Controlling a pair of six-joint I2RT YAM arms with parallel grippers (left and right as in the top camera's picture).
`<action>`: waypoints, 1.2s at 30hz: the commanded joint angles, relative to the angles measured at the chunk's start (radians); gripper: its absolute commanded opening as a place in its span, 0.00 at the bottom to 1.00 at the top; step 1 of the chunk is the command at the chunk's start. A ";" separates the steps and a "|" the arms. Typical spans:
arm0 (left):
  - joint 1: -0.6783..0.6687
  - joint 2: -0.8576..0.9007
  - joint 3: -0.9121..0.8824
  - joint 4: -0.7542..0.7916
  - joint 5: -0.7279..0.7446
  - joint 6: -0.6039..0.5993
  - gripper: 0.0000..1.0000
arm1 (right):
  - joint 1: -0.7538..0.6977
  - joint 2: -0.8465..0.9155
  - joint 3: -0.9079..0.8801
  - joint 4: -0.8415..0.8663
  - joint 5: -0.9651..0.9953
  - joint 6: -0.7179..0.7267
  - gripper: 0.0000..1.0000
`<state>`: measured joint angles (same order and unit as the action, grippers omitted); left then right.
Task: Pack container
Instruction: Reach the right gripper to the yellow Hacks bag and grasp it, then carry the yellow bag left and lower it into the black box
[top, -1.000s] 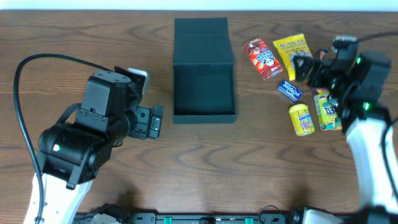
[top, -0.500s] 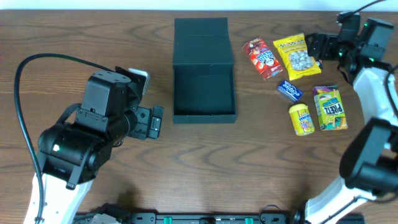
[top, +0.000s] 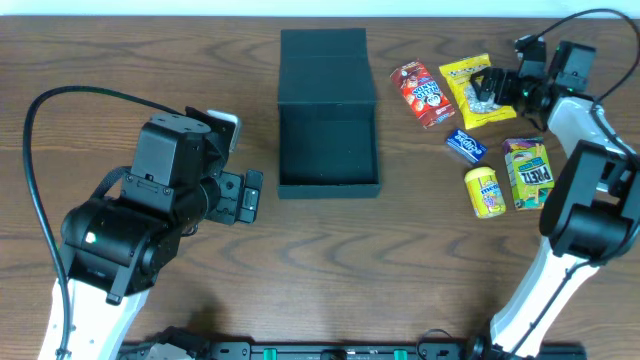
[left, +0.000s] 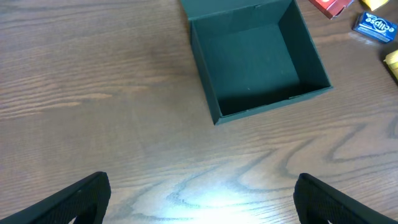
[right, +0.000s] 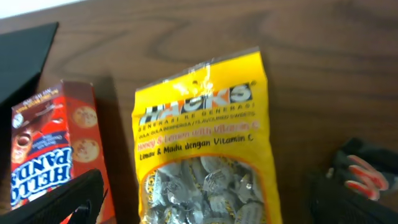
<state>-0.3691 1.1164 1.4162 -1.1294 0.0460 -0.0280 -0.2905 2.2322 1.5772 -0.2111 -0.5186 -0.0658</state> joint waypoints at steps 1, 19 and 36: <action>0.002 -0.004 0.014 -0.004 -0.001 0.006 0.95 | -0.003 0.031 0.026 0.014 -0.041 0.016 0.97; 0.002 -0.004 0.014 -0.004 -0.001 0.006 0.95 | 0.008 0.091 0.026 0.021 -0.032 0.096 0.48; 0.002 -0.004 0.014 -0.004 -0.001 0.006 0.95 | 0.008 0.068 0.050 0.013 -0.103 0.218 0.01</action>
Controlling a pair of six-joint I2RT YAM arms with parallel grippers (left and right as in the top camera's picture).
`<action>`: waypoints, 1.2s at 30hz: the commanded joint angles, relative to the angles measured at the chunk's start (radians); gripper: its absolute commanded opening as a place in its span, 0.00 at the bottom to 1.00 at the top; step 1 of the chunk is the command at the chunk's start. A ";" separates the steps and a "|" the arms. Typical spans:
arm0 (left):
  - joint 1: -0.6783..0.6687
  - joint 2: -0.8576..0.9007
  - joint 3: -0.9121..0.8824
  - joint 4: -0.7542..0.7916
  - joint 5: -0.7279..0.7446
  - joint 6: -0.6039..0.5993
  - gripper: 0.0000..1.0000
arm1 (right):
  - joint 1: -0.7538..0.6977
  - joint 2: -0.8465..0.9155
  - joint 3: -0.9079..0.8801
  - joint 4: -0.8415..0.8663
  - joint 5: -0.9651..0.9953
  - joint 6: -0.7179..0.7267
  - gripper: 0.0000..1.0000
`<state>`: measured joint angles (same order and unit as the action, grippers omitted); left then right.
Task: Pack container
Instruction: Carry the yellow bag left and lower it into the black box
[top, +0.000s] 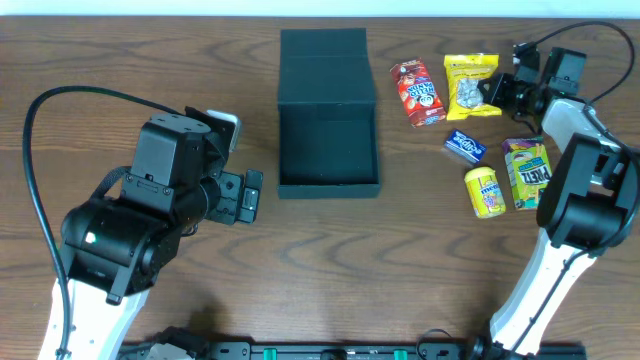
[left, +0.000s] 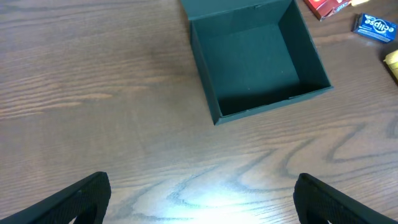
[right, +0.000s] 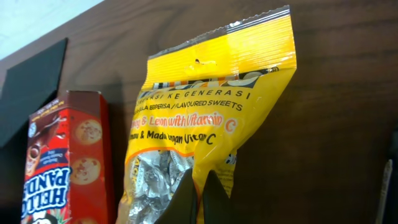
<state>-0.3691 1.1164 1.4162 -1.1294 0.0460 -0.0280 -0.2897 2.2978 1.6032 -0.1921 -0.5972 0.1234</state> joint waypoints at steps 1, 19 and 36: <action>0.002 -0.004 0.014 -0.004 -0.001 0.006 0.95 | 0.007 -0.006 0.031 -0.008 -0.025 0.035 0.01; 0.002 -0.004 0.014 -0.004 -0.001 0.006 0.95 | 0.101 -0.390 0.055 -0.180 -0.025 0.114 0.02; 0.002 -0.004 0.014 -0.004 -0.001 0.006 0.95 | 0.556 -0.443 0.011 -0.363 0.175 0.541 0.02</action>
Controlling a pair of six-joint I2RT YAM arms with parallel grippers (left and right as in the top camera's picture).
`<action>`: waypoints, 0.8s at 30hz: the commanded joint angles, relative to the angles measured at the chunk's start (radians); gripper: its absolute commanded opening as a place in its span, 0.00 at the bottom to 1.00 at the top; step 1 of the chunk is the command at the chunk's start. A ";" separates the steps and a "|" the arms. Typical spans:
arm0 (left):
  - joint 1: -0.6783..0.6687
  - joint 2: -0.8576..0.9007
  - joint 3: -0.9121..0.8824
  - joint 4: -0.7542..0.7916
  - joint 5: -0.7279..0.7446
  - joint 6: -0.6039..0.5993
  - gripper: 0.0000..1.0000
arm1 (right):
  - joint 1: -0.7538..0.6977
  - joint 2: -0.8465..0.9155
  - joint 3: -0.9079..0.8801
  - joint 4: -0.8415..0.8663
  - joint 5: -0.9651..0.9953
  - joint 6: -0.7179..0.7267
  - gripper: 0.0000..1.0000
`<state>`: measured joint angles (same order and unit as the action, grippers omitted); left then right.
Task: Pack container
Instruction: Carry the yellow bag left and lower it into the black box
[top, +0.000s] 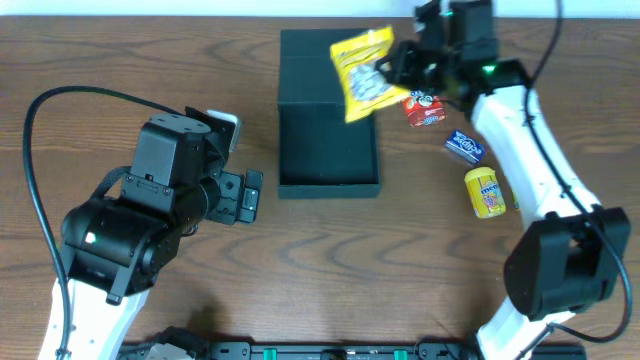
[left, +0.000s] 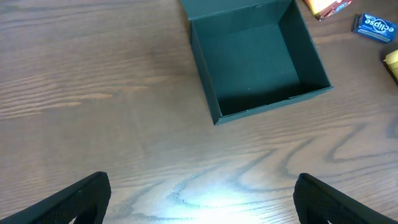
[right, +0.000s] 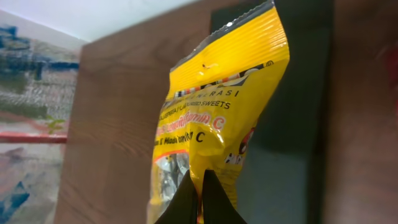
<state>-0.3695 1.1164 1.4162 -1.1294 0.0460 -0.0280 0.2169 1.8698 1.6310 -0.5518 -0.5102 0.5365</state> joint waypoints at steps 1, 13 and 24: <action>0.003 -0.004 0.014 -0.004 -0.001 0.006 0.95 | 0.074 -0.014 -0.023 -0.005 0.118 0.157 0.02; 0.003 -0.004 0.014 -0.004 -0.001 0.006 0.95 | 0.352 -0.014 -0.158 0.114 0.409 0.298 0.02; 0.003 -0.004 0.014 -0.004 -0.001 0.006 0.96 | 0.373 -0.012 -0.188 0.103 0.457 0.335 0.02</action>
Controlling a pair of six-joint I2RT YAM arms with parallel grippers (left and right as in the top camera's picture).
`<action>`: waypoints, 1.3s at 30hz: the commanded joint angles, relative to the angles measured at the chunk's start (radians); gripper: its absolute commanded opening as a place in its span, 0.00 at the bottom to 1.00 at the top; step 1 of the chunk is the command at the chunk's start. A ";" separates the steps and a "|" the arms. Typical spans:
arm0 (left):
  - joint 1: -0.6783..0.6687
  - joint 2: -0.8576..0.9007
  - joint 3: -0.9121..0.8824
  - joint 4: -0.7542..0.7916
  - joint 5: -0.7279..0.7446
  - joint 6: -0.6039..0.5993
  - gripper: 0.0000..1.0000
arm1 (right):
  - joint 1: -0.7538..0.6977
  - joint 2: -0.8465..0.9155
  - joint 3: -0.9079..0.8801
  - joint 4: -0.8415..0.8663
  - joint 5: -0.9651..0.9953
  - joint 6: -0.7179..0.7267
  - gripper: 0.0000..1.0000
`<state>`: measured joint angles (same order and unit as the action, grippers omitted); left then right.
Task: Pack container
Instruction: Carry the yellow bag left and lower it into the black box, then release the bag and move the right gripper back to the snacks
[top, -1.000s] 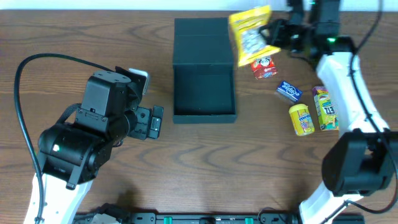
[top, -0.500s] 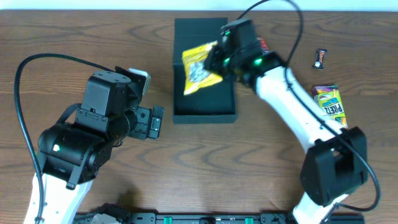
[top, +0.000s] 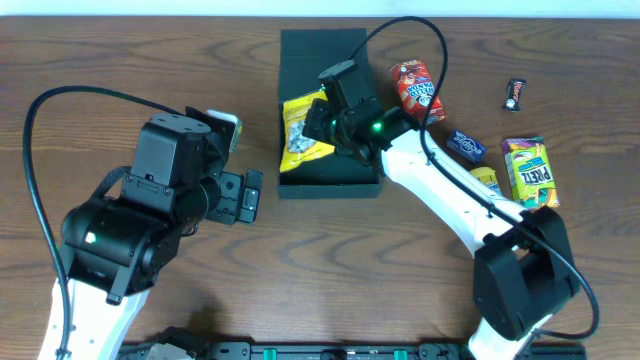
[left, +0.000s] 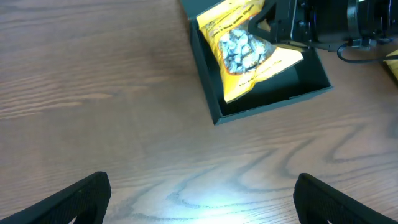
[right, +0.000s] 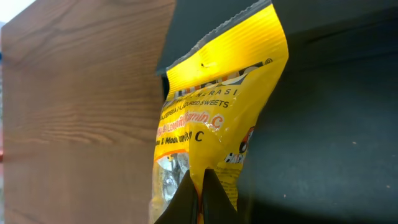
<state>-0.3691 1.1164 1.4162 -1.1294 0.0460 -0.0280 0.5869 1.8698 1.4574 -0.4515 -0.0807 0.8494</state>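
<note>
The open dark green box (top: 345, 180) stands mid-table, its lid (top: 322, 45) folded back behind it. My right gripper (top: 325, 122) is shut on the yellow candy bag (top: 303, 130), holding it over the box's left wall (right: 186, 37); the bag (right: 211, 130) hangs partly inside, and the bag (left: 249, 46) shows in the left wrist view too. My left gripper (left: 202, 199) stands open over bare table in front of the box (left: 273, 102), nothing between its fingers (left: 81, 196).
To the right of the box lie a red Hello Panda box (top: 418, 90), a blue gum pack (top: 465, 146), a yellow tube (top: 484, 178), a green-yellow packet (top: 529, 172) and a small dark candy (top: 513, 94).
My right gripper carried the yellow bag from above the lid's right side down to the left part of the open box. The left arm stayed put.
My right gripper stood open around the yellow candy bag at the far right. Then it was shut on the bag's edge there. After that it held the bag in the air over the box lid, and now the bag hangs at the box's left wall.
</note>
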 joint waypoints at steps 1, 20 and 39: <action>0.002 -0.004 0.014 -0.004 -0.001 0.006 0.95 | 0.003 -0.011 -0.018 0.003 0.028 0.022 0.02; 0.002 -0.004 0.014 -0.004 -0.001 0.006 0.95 | -0.008 -0.014 -0.038 0.010 -0.024 -0.137 0.74; 0.002 -0.004 0.014 -0.004 -0.001 0.006 0.95 | -0.014 0.109 -0.039 -0.180 0.235 -0.153 0.01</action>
<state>-0.3691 1.1164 1.4162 -1.1297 0.0460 -0.0280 0.5800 1.9373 1.4162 -0.6315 0.1238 0.7101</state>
